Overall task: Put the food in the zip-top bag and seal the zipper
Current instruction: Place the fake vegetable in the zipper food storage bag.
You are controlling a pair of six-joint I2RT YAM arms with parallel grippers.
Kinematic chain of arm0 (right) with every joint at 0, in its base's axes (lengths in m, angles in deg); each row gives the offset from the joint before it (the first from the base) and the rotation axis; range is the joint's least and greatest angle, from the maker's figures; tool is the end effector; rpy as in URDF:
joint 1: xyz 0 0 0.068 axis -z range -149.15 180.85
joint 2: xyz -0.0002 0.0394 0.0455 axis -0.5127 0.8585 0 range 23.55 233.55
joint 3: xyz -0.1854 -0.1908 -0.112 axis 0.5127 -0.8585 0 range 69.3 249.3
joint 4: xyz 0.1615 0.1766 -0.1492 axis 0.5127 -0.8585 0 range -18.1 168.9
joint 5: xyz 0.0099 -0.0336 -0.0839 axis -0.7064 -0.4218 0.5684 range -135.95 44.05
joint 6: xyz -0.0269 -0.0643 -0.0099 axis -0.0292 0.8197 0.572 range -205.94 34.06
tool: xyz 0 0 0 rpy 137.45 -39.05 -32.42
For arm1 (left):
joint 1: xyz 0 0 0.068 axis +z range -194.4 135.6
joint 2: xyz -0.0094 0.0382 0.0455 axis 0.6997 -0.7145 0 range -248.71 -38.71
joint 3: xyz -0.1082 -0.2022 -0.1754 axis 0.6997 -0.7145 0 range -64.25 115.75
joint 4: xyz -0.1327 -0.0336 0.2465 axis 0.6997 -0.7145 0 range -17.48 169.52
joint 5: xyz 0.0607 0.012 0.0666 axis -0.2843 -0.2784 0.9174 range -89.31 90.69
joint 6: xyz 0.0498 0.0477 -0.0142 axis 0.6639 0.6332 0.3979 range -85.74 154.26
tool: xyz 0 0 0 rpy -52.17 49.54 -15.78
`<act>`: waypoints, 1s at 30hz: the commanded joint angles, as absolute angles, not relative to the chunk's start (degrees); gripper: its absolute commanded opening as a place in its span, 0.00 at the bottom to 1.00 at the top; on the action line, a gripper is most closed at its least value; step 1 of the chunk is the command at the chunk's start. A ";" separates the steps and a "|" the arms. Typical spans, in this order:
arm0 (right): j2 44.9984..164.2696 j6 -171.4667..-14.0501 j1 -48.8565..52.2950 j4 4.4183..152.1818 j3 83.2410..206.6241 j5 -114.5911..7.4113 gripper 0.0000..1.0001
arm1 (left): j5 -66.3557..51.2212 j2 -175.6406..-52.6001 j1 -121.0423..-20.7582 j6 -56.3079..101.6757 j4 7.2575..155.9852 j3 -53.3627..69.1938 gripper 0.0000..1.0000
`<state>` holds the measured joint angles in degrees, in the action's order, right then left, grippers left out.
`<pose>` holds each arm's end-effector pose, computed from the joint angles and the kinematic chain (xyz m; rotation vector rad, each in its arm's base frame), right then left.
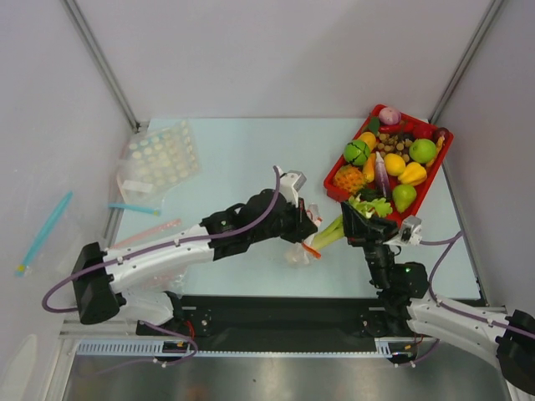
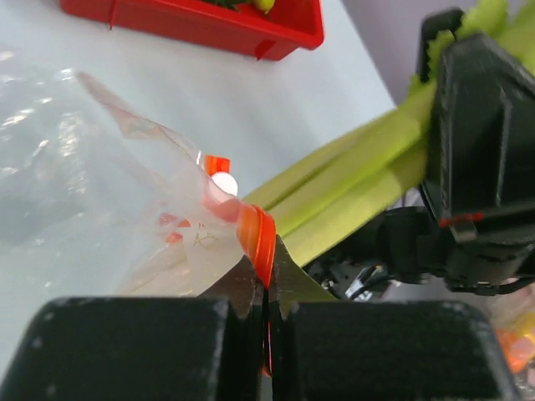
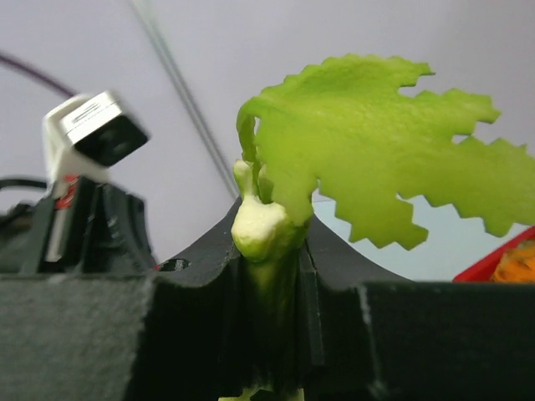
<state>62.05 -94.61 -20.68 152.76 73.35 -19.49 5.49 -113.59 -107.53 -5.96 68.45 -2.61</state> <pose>0.1144 0.1027 0.2664 0.0870 0.9887 0.7622 0.1580 -0.3011 0.3275 0.3716 2.1285 -1.0381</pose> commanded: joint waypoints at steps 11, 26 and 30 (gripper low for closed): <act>53.53 -84.63 -20.48 165.65 71.93 -51.22 0.00 | -24.53 -120.98 -100.83 4.12 66.69 4.74 0.00; 70.82 -70.84 -33.31 168.27 91.26 -10.70 0.00 | -28.93 -109.82 -99.95 -4.31 81.79 -4.48 0.05; 78.82 -68.37 -34.37 167.75 99.17 10.53 0.00 | -20.87 -105.69 -98.72 -9.67 89.79 -11.33 0.06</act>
<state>74.38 -74.50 -33.99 154.42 94.18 -12.06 -25.35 -109.39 -99.45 -3.87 79.83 -8.03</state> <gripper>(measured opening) 0.218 0.057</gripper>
